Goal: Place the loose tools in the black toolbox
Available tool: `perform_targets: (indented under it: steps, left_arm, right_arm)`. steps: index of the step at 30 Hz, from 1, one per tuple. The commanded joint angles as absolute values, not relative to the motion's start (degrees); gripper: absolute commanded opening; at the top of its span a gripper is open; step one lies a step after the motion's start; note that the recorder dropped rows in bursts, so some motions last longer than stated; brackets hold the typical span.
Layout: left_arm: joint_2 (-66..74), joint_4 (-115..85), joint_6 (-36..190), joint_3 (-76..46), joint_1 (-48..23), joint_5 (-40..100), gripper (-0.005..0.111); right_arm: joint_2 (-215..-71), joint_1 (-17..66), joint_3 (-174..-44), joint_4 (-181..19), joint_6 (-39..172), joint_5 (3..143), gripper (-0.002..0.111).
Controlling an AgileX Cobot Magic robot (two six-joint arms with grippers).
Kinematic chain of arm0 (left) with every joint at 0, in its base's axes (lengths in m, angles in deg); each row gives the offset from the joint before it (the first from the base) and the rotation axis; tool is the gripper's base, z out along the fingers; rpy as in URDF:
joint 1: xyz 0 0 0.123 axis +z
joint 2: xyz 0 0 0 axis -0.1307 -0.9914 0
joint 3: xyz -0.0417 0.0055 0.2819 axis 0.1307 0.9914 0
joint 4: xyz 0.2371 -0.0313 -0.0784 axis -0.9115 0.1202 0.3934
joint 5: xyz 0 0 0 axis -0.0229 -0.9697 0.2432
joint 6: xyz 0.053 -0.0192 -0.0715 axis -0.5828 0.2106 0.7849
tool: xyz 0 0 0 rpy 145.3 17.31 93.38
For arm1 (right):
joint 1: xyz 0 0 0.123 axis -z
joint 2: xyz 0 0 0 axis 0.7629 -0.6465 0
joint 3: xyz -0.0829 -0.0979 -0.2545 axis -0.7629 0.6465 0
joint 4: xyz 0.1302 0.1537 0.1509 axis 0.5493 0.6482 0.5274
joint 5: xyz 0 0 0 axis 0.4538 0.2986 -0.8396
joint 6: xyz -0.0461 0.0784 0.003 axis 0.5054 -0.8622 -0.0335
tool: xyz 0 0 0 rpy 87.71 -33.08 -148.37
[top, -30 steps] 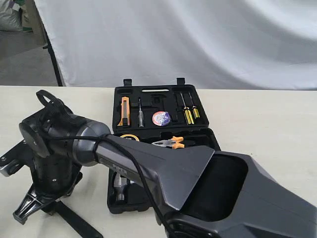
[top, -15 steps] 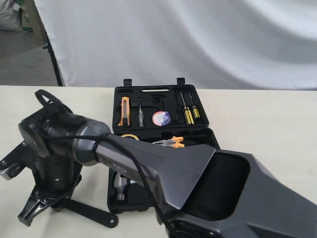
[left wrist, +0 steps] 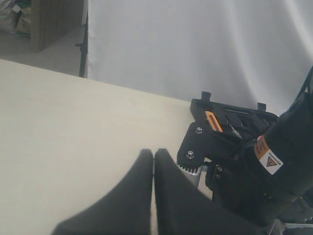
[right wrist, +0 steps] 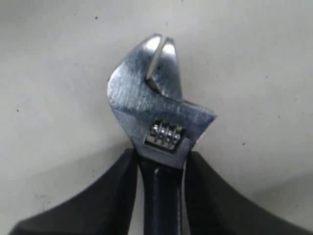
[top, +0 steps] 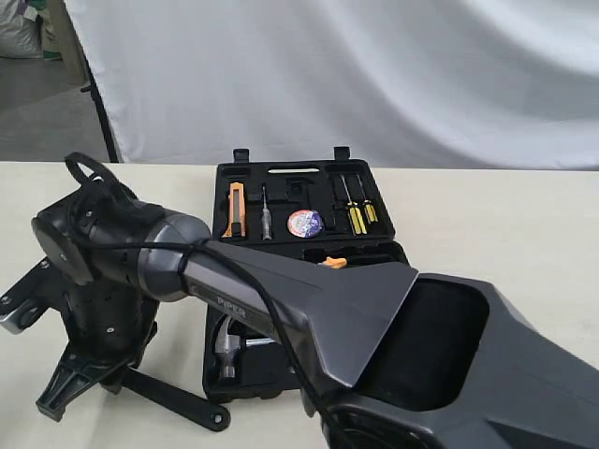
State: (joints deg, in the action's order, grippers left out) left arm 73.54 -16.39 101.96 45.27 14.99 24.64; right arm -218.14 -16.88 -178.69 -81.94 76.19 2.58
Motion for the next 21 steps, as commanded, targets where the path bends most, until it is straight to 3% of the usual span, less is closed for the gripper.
perform_targets:
  steps: [1, 21]
  left_arm:
    - [73.72, -16.64, 102.23, 45.11, 16.45, 25.05, 0.001]
    - [73.72, -16.64, 102.23, 45.11, 16.45, 25.05, 0.001]
  right_arm:
    - [-217.03, -16.38, -178.71, -81.61, 76.73, 2.64, 0.0]
    - [-214.34, -16.53, -178.6, -70.57, 76.88, 2.64, 0.0]
